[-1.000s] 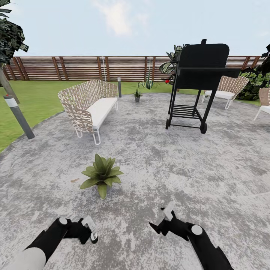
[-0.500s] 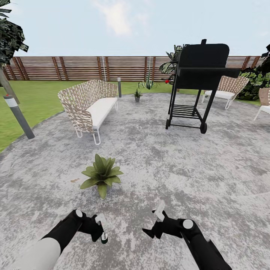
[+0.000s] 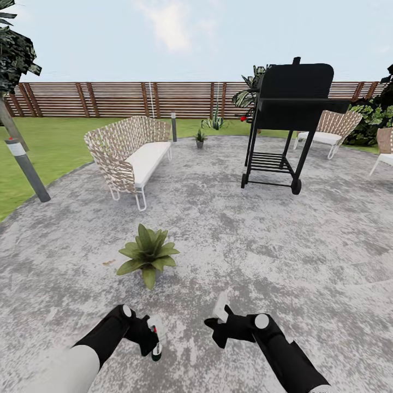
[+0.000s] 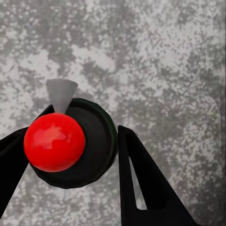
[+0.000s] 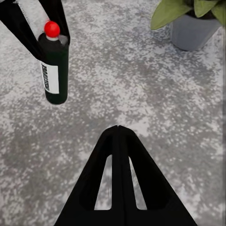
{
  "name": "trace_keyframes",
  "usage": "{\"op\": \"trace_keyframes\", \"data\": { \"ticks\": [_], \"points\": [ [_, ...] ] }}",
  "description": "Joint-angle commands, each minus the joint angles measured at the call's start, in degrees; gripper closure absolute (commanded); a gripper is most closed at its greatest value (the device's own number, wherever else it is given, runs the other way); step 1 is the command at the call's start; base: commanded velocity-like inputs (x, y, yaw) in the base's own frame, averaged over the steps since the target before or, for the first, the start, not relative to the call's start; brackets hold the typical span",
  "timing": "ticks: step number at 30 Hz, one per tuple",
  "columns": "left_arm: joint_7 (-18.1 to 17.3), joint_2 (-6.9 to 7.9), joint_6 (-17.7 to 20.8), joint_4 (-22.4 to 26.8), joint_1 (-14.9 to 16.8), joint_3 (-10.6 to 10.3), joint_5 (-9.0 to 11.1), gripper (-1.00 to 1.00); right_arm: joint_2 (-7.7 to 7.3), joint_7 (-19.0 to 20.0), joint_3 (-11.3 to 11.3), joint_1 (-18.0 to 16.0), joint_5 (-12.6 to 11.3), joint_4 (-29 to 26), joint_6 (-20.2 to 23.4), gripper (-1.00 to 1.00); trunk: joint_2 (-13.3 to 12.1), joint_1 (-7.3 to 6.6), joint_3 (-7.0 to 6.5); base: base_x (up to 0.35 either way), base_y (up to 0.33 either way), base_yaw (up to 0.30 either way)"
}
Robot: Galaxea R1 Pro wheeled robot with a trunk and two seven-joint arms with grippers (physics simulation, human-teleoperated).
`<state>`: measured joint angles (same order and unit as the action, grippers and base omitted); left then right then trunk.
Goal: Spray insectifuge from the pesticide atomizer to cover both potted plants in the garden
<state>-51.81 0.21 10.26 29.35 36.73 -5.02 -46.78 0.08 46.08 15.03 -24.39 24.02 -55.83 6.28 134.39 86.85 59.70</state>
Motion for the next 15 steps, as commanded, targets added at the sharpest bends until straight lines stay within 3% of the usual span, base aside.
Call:
{"op": "trace_keyframes", "data": {
  "ticks": [1,6,8,15],
  "points": [
    [-0.22,-0.21,0.60,0.12,0.01,-0.17,-0.15,1.00,0.01,0.23,0.02,-0.14,0.15,-0.10,0.40,1.00,0.02,-0.01,0.05,0.000,0.000,0.000],
    [-0.22,-1.50,0.57,0.10,0.01,-0.16,-0.83,1.00,0.01,0.72,0.15,-0.44,0.15,-0.07,0.47,1.00,0.02,-0.01,0.05,0.000,0.000,0.000],
    [-0.24,-1.92,0.55,0.10,0.01,-0.16,-0.85,1.00,0.01,2.84,0.18,-1.02,0.20,-0.03,0.86,1.00,0.02,-0.01,0.05,0.000,0.000,0.000],
    [-0.38,-2.38,-0.28,0.17,0.01,-0.15,-0.76,1.00,0.04,4.99,0.21,-2.27,0.23,-0.04,3.67,1.00,0.02,-0.01,0.05,0.000,0.000,0.000]
  ]
}}
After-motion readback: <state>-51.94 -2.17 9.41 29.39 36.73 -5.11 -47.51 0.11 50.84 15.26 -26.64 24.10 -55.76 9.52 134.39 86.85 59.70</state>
